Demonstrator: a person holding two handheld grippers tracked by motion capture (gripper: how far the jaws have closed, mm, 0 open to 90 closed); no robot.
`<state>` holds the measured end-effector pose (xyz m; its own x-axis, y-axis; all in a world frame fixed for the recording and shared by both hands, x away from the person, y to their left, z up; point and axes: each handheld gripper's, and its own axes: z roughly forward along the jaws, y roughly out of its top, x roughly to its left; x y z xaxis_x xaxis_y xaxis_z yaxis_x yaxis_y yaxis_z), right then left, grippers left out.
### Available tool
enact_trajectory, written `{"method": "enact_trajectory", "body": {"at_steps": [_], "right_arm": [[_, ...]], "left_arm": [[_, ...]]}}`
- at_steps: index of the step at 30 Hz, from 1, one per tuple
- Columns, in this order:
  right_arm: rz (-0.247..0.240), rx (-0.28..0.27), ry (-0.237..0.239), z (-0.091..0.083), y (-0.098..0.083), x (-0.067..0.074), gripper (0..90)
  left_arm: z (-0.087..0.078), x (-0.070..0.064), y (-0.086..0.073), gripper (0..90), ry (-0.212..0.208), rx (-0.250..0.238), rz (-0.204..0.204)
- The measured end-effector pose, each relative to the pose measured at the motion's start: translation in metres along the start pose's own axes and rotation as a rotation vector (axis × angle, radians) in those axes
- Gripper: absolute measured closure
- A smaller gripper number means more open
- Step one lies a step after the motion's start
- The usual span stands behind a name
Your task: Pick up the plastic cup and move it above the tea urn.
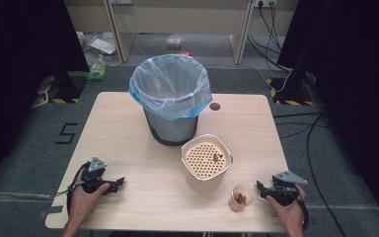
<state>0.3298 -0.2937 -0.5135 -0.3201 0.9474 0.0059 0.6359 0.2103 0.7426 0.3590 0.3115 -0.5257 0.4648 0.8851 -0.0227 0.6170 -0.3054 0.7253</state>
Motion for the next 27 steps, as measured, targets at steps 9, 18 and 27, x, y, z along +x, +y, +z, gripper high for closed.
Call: {"method": "enact_trajectory", "body": {"at_steps": [9,18,27], "right_arm": [[-0.005,-0.025,-0.002,-0.017,0.005,0.005,35.1],[-0.014,-0.031,0.039,-0.041,0.011,0.02,39.0],[-0.034,-0.053,0.033,-0.062,0.026,0.026,41.8]], "left_arm": [[0.0,0.0,0.0,0.0,0.0,0.0,0.0],[0.0,0.0,0.0,0.0,0.0,0.0,0.0],[0.0,0.0,0.0,0.0,0.0,0.0,0.0]]}}
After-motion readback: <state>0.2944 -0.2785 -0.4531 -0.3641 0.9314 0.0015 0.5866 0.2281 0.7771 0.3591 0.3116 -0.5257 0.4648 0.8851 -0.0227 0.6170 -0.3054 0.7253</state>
